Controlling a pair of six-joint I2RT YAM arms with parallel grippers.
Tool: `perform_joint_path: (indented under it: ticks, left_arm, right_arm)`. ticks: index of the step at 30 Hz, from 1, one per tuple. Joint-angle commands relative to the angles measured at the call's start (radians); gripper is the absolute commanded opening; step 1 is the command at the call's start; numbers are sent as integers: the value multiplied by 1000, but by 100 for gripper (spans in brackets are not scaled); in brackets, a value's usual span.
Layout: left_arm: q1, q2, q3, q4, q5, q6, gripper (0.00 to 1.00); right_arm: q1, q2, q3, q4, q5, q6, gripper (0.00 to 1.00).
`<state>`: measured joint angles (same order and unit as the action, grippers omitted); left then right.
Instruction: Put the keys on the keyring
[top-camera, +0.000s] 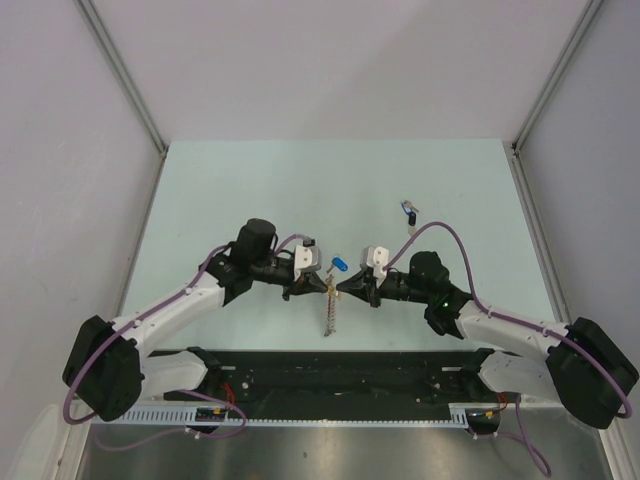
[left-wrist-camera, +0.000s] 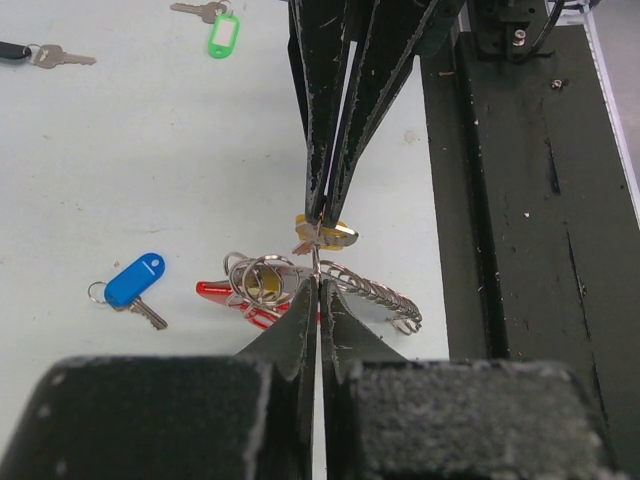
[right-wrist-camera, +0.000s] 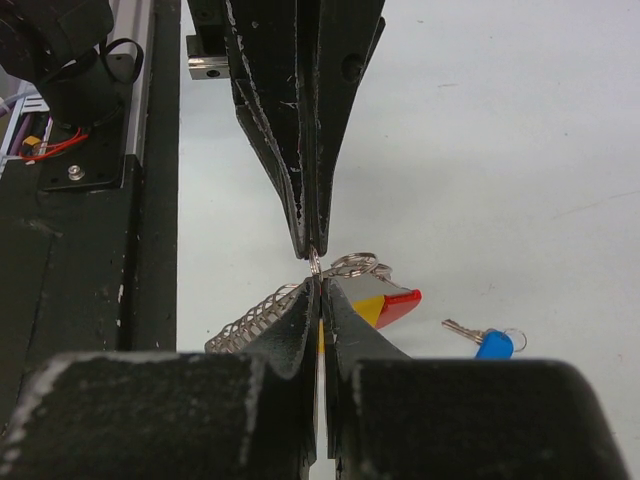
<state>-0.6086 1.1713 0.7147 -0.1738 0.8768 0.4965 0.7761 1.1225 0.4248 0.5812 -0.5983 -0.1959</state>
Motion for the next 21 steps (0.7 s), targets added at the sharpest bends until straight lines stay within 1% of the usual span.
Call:
perform_joint_path:
  ticks: [1, 21]
  left_arm:
    - [-8, 10, 22, 22, 65, 5, 0]
    - [-6, 8, 26, 23, 82, 2, 0]
  right_arm:
    - [2, 14, 15, 49, 9, -17, 0]
    - [-1, 33, 15, 65, -14, -19, 0]
